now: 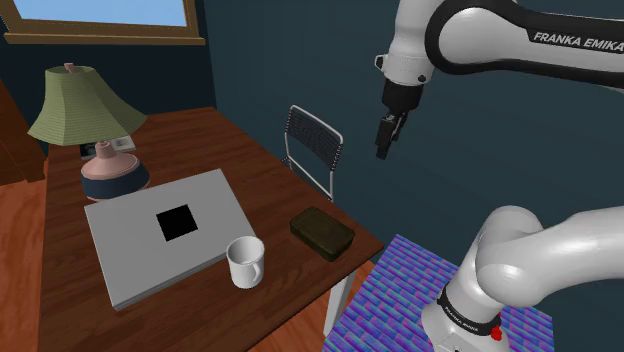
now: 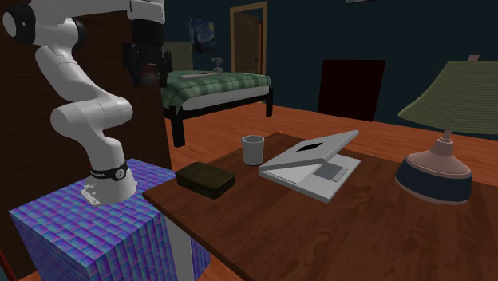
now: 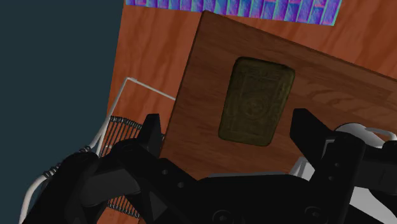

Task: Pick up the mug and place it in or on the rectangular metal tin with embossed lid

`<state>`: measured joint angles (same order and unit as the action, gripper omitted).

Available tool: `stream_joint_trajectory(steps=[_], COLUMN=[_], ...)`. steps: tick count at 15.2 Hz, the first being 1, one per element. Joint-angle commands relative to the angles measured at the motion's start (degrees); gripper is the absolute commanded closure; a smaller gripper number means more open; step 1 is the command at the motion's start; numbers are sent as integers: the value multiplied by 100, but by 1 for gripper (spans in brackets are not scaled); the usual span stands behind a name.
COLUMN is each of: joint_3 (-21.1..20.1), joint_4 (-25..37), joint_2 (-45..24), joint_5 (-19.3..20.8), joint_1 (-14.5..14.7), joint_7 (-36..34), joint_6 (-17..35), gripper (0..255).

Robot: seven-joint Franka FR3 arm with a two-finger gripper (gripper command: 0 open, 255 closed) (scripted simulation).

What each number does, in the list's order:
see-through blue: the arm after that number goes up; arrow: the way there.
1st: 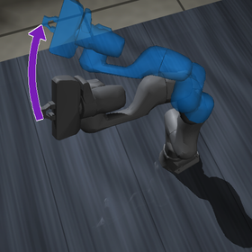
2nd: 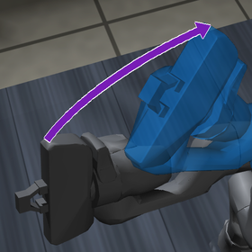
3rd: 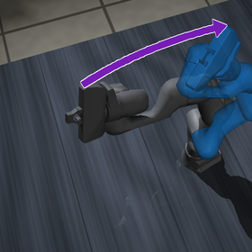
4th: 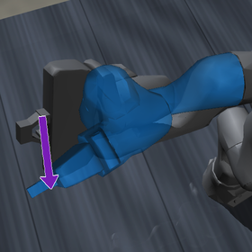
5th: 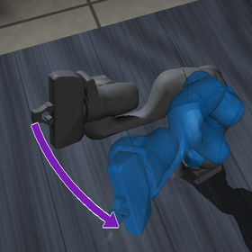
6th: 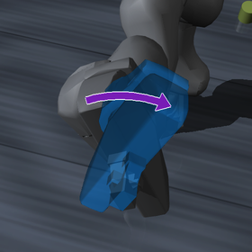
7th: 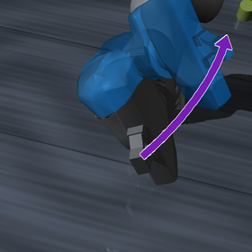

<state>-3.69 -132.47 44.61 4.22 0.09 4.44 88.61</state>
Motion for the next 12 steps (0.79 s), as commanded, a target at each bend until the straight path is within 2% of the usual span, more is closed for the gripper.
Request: stream_joint_trajectory(steps=[1, 12], joint_3=[0, -636], joint_4=[0, -517], joint_2=[0, -1161], joint_5=[0, -689], joint_1=[0, 347], joint_7=[0, -719], joint_6=[0, 1797], gripper=[0, 0])
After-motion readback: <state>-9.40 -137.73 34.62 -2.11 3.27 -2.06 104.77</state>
